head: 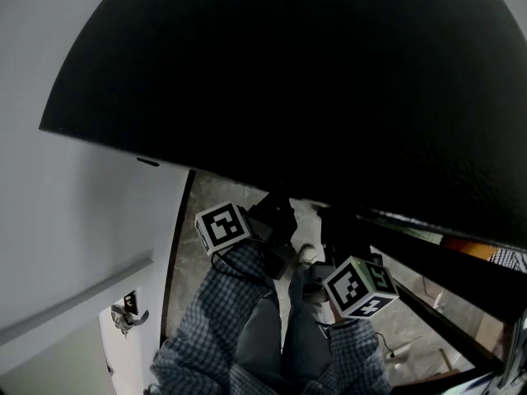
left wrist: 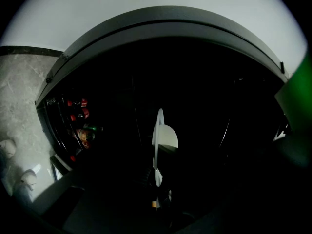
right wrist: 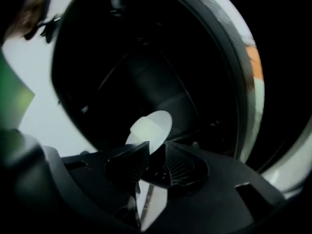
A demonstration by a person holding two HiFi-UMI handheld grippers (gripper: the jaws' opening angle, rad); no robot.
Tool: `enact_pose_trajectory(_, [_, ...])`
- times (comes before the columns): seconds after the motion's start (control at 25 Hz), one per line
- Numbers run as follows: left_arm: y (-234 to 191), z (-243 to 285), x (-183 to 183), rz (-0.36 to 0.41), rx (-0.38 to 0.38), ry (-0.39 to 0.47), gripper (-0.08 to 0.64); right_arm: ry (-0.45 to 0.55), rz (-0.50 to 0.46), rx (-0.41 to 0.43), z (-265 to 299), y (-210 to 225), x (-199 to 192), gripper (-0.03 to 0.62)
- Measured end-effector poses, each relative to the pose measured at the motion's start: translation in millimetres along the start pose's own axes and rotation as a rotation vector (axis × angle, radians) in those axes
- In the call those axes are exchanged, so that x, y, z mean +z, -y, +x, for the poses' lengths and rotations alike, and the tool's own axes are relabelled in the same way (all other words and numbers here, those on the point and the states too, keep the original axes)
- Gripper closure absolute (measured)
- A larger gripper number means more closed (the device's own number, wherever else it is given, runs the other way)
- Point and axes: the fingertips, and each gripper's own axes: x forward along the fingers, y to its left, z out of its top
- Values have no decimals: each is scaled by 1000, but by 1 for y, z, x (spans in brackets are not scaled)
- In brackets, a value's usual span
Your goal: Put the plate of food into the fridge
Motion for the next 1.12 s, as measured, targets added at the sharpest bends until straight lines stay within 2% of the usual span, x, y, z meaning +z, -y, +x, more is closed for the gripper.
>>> enact_pose_trajectory(0.12, [-4,2,3,11,18,-2,534,-19,-306,24,-6,-13,2,506])
enact_pose_trajectory(0.28, [-4,9,0,-6,16,-3,532,-55,-829,-1,-8,-32,4,506])
enact_pose_trajectory(0.44, [-9,11,-2,-3,30,-2,532,-101,-1326,-46,-2,-38,-12,506])
enact_pose_trajectory(0.52, [-13,9,-1,6,44,-8,532,-120,-1526,-58,3,-40,-23,506])
enact_pose_trajectory(0.56, [-16,8,-1,12,52,-11,532,-130,-1596,-59,7,-40,-28,506])
enact_pose_trajectory(0.72, [-16,8,0,5,43,-14,532,-191,-1739,-56,19,-36,-42,506])
enact_pose_trajectory(0.8, [-14,10,0,-9,27,-16,532,-200,-1802,-63,24,-33,-44,506])
enact_pose_trajectory(0.92, [-17,8,0,6,50,-29,532,-193,-1898,-82,30,-31,-47,506])
enact_pose_trajectory(1.04, [-14,10,0,-8,34,-32,531,-181,-1932,-112,32,-31,-47,551])
enact_pose_trajectory(1.12, [-18,8,1,3,56,-35,531,-181,-1938,-128,32,-30,-48,565])
